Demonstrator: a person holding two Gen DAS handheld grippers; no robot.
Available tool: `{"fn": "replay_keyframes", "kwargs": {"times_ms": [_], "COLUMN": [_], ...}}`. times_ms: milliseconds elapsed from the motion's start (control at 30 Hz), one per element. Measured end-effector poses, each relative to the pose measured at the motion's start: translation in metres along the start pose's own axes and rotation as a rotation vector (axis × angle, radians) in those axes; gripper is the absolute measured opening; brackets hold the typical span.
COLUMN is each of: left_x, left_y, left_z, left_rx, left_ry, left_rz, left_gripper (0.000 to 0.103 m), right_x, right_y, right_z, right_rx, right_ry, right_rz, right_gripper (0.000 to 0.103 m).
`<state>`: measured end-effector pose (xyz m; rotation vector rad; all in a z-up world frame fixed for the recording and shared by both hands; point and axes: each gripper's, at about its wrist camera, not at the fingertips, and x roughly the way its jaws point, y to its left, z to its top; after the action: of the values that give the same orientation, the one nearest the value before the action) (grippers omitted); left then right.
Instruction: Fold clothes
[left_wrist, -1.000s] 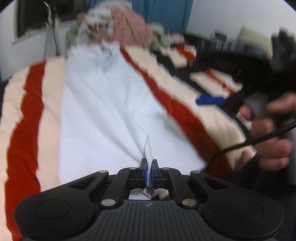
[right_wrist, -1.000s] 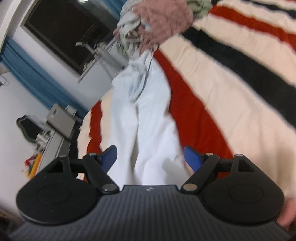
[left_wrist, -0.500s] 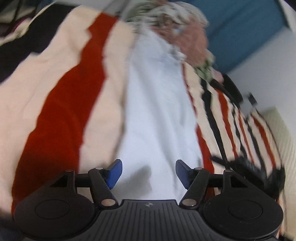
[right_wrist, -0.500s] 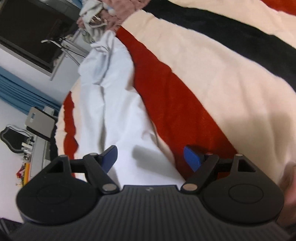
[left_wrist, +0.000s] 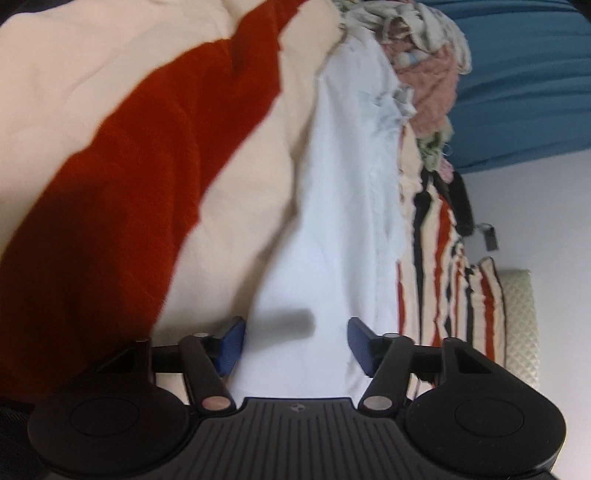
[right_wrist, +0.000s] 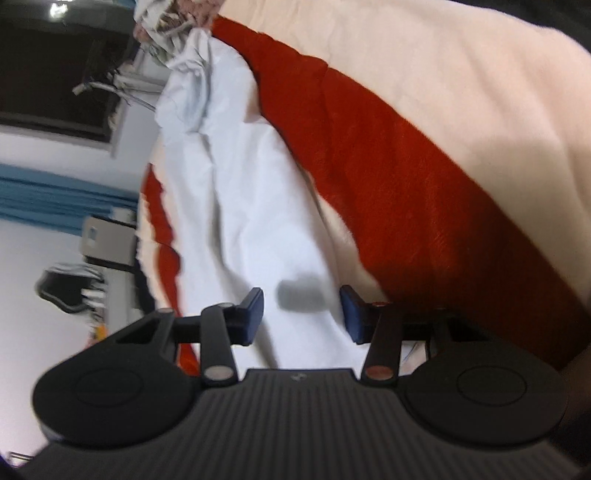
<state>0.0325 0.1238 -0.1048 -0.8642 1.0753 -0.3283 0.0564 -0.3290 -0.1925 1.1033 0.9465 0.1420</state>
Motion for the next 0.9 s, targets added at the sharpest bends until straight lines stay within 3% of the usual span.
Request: {"fn": "replay_keyframes", "kwargs": {"times_ms": [133, 333, 533, 633, 900], "left_x": [-0.001, 0.0, -0.002, -0.008, -0.006], "left_y": [0.001, 0.001, -0.003, -0.001, 0.004], "left_z": [-0.002, -0.013, -0.026, -0.029, -0.035], "left_rx": [0.006, 0.031, 0.075, 0.07, 0.078], "left_ry": [-0.008, 0.005, 0.017, 0.007, 0.032], "left_rz": [0.016, 0.012, -0.018, -0.05, 0.02], "left_gripper": [0.045, 0.043, 0.042, 0.032, 0.034], "right_x": [-0.002, 0.003, 0.001, -0.002, 0.007], "right_y": [0.009, 0.003, 0.01, 0.011, 0.008], "right_z": [-0.006, -0.007, -0.015, -0.018, -0.024], "right_rx": [-0.059, -0.048, -0.09, -0.082, -0.094], "right_ry": [-0.001, -0.055, -0.011, 0.02, 0.013], "right_rz": [-0.001, -0.184, -0.063, 0.031, -0.143], "right_gripper": [0.048, 0.048, 0.048, 0.042, 0.04]}}
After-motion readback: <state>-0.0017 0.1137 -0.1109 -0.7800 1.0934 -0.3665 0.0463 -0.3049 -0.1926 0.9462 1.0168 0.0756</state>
